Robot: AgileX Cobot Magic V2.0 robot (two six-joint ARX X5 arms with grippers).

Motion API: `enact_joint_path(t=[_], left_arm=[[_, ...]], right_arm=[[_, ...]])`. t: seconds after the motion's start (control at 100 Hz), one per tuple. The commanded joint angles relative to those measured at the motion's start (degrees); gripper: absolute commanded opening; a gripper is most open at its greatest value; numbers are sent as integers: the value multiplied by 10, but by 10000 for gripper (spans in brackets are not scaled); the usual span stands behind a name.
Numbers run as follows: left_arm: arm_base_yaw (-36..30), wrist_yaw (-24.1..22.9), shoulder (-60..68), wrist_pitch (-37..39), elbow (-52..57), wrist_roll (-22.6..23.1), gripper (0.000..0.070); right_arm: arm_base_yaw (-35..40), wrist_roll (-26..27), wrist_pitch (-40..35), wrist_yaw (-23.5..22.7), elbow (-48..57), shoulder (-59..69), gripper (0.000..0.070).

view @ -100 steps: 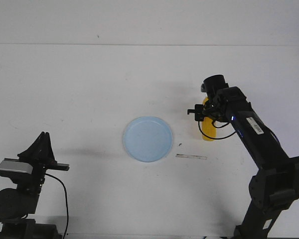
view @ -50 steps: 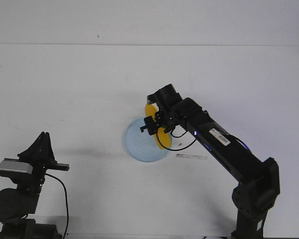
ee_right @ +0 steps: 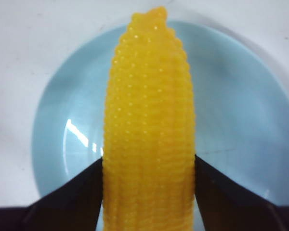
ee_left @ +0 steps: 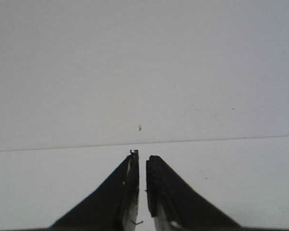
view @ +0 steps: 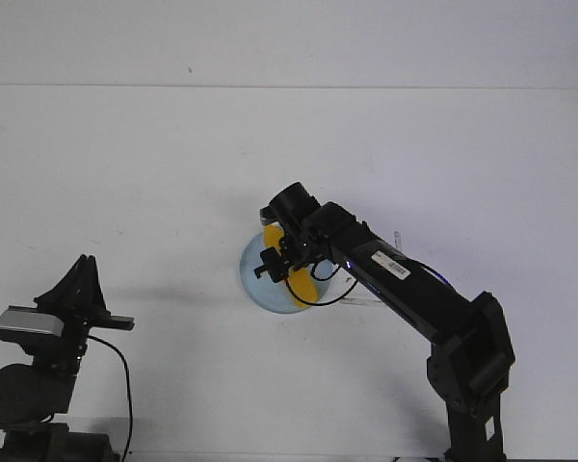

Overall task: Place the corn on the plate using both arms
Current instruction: 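Carry the corn over the blue plate and lower it onto it, then open the right gripper and withdraw it from the plate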

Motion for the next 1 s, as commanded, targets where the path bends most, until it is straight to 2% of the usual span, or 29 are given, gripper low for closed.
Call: enact_joint_path(t=[0.0, 0.44, 0.69, 0.74, 0.88, 0.99], left_arm=[[0, -1, 0, 6, 2, 5, 41], [0, -1, 0, 6, 2, 5, 41], [0, -1, 0, 6, 2, 5, 41], [0, -1, 0, 6, 2, 5, 41], [0, -1, 0, 6, 2, 5, 41], [0, -1, 0, 6, 2, 5, 41]], right_arm=[[6, -4, 2, 1, 10, 16, 415], [-7, -23, 9, 6, 11, -60, 419], [-35, -84, 45, 92, -14, -143, 411], [-45, -91, 63, 104, -38, -160, 374], [-79, -109, 142, 120, -143, -231, 155], [-112, -137, 202, 118, -236, -294, 99]])
